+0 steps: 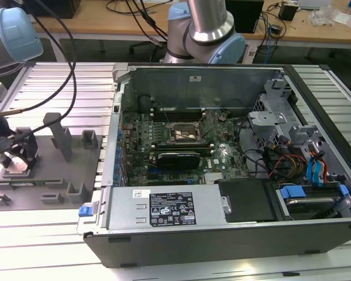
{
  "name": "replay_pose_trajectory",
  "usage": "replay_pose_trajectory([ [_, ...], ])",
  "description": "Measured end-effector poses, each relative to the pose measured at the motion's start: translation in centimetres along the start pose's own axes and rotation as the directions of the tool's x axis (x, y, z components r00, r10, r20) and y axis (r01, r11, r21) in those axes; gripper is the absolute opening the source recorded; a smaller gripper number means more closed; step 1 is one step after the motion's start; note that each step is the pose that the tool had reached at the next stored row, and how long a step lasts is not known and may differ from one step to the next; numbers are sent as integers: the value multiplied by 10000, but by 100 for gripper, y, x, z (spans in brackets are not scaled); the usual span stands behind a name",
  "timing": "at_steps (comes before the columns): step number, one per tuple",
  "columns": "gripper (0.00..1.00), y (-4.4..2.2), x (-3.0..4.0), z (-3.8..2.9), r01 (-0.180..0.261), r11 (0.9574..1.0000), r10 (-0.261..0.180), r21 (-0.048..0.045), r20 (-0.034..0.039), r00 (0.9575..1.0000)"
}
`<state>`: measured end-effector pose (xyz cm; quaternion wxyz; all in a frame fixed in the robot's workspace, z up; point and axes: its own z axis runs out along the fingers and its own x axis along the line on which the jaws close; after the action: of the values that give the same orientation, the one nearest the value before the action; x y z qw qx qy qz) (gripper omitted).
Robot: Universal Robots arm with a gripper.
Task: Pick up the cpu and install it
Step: 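Pick up the cpu and move it towards the insertion slot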
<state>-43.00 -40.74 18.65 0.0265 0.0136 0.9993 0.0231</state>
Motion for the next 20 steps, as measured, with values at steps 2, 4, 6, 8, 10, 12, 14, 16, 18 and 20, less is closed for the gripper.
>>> replay_pose_trajectory([
  [2, 60, 0, 0, 0, 0, 10000, 0, -1, 1, 10000],
  [4, 60, 1, 0, -4, 0, 10000, 0, 0, 1, 10000],
  [6, 60, 0, 0, -4, 0, 10000, 0, 1, 0, 10000],
  [8, 60, 0, 0, -4, 0, 10000, 0, 2, 0, 10000],
  [10, 60, 1, -1, -7, 0, 10000, 0, 4, 0, 10000],
  [12, 60, 1, 0, -8, 0, 10000, 0, 11, 1, 10000],
  [14, 60, 0, 0, -8, 1, 10000, -1, 28, 0, 10000],
  [16, 60, 0, -1, -8, 2, 10000, -2, 36, 1, 10000],
  [18, 60, 1, -1, -9, 3, 10000, -3, 59, 1, 10000],
  [20, 60, 1, -3, -15, 5, 9999, -5, 106, 3, 10000],
])
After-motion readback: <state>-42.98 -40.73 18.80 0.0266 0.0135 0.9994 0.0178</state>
